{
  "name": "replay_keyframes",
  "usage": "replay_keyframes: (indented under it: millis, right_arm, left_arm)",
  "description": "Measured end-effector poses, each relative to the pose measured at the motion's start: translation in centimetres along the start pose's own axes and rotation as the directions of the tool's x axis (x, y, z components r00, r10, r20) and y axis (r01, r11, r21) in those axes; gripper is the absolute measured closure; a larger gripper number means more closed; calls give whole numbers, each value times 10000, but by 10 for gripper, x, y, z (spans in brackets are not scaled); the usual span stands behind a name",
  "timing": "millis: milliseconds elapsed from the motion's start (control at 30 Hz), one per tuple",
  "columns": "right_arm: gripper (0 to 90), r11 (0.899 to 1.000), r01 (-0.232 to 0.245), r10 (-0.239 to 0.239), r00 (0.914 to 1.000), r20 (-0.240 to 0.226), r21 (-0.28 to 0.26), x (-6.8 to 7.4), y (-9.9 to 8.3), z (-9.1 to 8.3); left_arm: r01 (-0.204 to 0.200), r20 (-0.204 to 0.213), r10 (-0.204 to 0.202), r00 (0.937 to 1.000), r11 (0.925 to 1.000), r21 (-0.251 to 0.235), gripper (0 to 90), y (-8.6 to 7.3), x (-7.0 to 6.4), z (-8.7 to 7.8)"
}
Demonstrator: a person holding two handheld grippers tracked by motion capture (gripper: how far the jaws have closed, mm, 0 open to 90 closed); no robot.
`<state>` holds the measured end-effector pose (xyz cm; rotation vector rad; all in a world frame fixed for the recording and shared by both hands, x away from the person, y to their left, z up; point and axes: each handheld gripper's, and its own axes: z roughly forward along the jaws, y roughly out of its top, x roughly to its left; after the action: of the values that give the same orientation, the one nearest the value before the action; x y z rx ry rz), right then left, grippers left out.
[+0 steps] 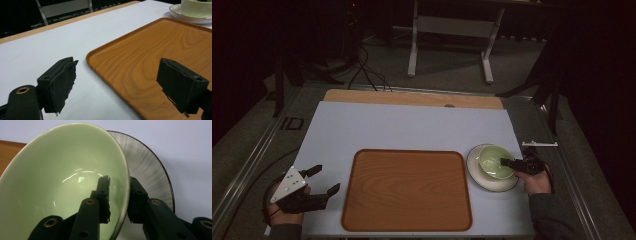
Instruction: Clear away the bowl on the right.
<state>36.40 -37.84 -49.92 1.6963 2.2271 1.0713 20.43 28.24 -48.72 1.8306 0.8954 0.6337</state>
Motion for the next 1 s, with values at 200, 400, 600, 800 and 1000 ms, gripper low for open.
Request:
replay_keyframes:
  millis: [200,400,600,800,1000]
  right_arm:
    - [772,9978,-666,665,9973,-326,-13,-3,0,2]
    - [773,9971,-673,685,9971,-340,366,1,3,5]
    - [820,9961,-688,690,9976,-29,558,5,5,5]
    - [822,9958,-813,812,9967,39,410,8,3,5]
    - [825,9959,-869,873,9960,-168,250,9,3,2]
  left_arm:
    - [7,12,-7,10000,10000,-8,154,0,0,0]
    - [-17,11,17,10000,10000,-14,154,0,0,0]
    - [-11,26,11,10000,10000,-11,154,0,0,0]
    - [-11,26,11,10000,10000,-13,154,0,0,0]
    - [-9,9,9,10000,10000,0,154,0,0,0]
